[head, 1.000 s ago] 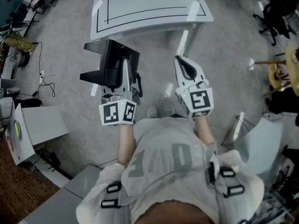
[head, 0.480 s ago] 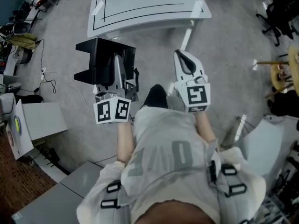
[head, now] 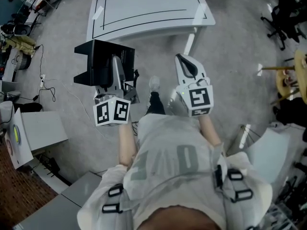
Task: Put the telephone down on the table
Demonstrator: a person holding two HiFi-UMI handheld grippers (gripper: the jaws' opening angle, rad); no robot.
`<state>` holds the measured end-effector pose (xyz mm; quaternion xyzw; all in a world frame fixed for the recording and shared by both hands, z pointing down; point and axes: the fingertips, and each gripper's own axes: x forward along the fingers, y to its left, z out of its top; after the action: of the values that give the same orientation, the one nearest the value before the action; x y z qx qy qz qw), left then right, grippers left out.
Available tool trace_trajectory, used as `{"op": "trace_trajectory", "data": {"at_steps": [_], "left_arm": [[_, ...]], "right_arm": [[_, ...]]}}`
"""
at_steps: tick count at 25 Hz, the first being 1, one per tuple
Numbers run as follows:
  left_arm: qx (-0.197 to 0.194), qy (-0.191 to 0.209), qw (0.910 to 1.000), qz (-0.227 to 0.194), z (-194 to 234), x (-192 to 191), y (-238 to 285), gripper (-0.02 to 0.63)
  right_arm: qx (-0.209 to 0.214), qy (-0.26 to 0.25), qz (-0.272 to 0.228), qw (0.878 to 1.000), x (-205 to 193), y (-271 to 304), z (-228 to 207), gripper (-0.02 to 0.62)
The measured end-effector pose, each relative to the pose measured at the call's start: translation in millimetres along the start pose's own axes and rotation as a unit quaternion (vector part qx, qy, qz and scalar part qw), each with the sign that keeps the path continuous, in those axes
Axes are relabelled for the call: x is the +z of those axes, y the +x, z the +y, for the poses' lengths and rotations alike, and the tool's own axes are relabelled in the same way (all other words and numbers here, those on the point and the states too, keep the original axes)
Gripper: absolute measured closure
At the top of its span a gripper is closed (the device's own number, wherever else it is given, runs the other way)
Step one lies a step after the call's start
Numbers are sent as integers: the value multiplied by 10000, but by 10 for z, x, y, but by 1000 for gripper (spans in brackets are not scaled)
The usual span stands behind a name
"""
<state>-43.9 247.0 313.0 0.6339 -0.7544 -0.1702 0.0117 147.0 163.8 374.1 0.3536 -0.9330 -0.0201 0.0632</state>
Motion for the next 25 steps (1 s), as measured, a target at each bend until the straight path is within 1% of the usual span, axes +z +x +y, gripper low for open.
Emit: {"op": "trace_trajectory", "data": {"at_steps": [5, 9, 13, 18, 25], "left_arm": [[-71, -60, 10000, 34, 59, -77, 336, 449], [-68, -58, 9999, 109, 262, -156, 669, 449], [-127, -131, 9997, 139, 476, -189, 1098, 450], [-314, -201, 9991, 212, 686, -194, 1683, 449], [-609, -294, 9971, 335, 990, -229, 2530, 449]], "right_arm": [[-33, 87, 29, 10000, -19, 342, -167, 588], [51, 51, 117, 9999, -41, 737, -190, 588], [171, -23, 103, 9998, 43, 1171, -230, 588], [75, 38, 153, 9998, 164, 1739, -365, 588], [-130, -34, 285, 9995, 279, 2535, -562, 588]]}}
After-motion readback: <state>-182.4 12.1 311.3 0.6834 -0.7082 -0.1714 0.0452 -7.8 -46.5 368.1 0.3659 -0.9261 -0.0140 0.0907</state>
